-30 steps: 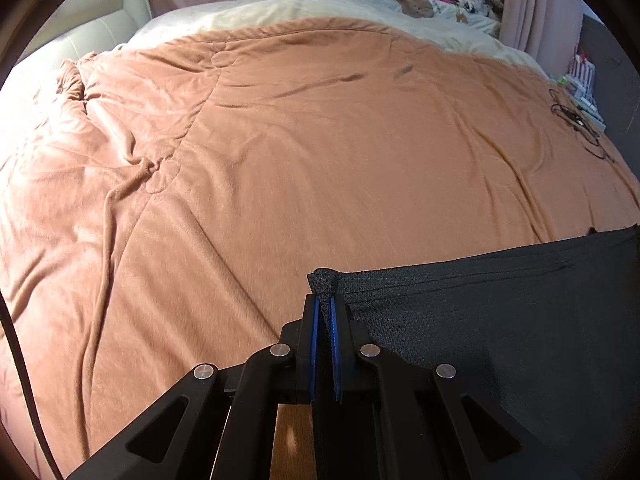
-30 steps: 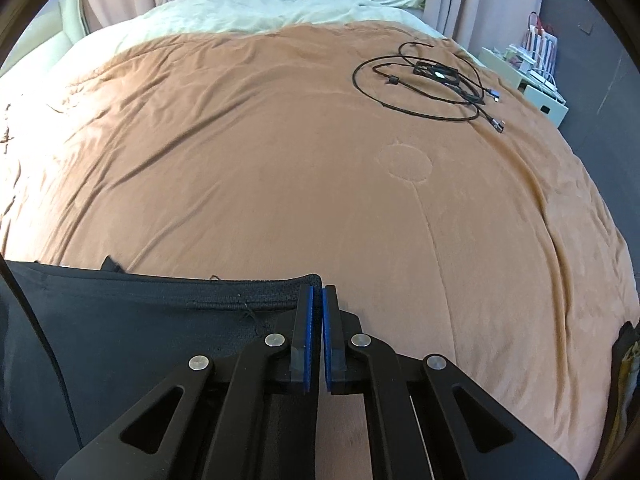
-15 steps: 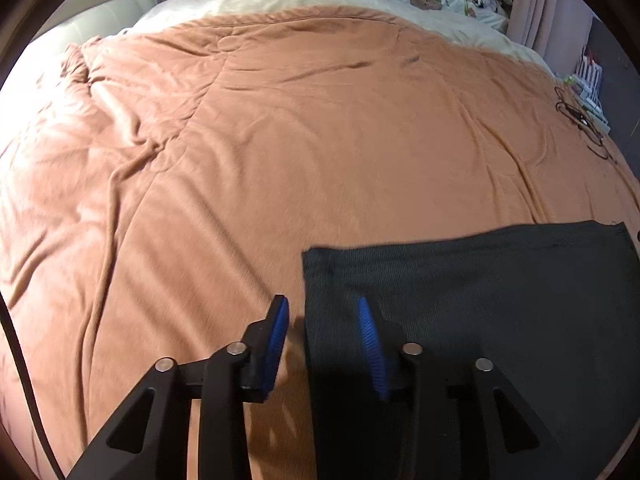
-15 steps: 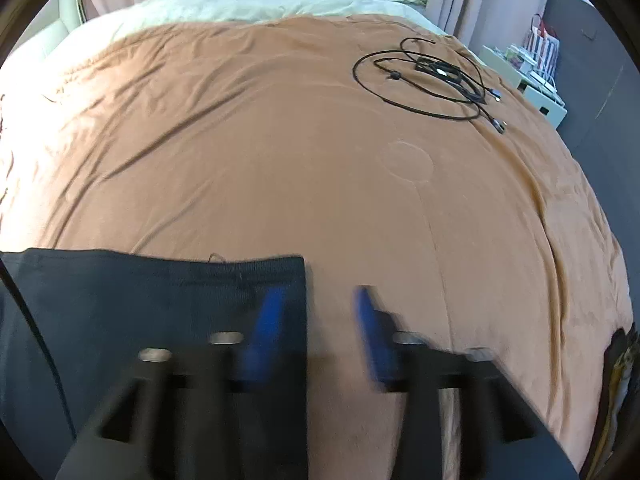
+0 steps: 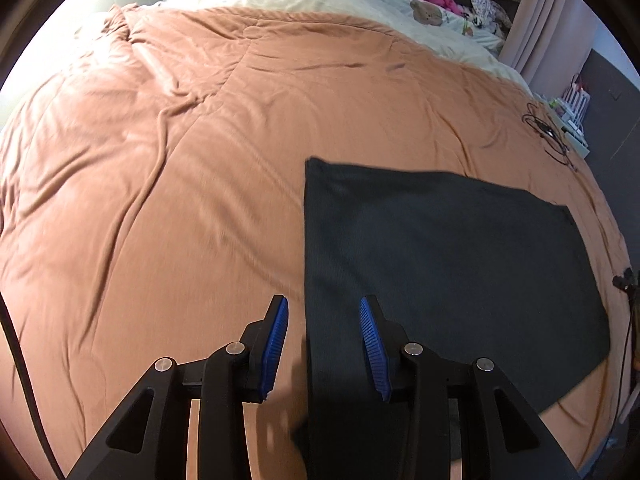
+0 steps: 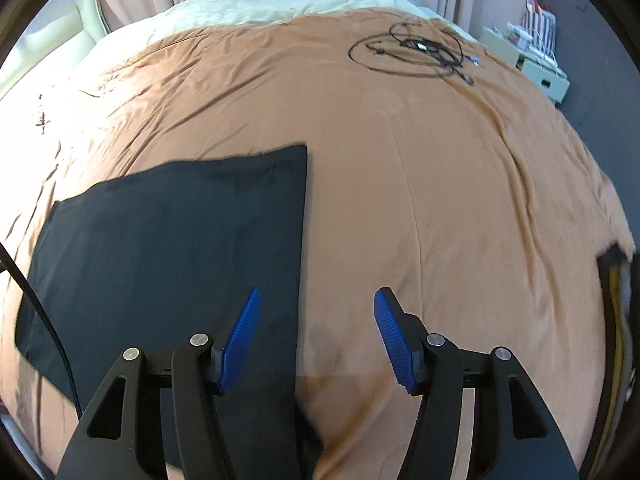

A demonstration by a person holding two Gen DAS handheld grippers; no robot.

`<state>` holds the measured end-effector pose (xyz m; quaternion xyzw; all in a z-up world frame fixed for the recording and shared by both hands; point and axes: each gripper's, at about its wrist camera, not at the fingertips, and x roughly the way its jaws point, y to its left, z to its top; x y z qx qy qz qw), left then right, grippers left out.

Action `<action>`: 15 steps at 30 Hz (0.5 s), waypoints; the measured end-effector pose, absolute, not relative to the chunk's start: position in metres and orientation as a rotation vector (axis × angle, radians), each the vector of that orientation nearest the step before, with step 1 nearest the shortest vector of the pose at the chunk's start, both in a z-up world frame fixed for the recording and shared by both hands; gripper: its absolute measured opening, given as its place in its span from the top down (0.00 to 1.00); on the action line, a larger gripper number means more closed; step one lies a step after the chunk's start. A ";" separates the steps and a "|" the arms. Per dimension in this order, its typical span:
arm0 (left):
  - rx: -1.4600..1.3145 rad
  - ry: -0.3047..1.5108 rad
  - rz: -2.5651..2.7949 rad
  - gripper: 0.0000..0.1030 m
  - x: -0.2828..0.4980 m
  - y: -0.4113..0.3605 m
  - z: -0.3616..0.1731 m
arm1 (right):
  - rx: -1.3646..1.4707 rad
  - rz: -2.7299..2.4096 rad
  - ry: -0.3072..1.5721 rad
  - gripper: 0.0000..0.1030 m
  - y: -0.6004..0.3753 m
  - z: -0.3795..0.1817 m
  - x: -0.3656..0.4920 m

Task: Fold small clothes

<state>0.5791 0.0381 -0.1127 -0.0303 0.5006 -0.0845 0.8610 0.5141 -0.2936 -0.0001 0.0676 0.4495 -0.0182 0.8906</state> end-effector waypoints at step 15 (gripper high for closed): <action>-0.217 1.083 -0.186 0.61 0.500 0.064 -0.142 | 0.339 -0.042 0.973 0.44 -0.304 -0.029 0.420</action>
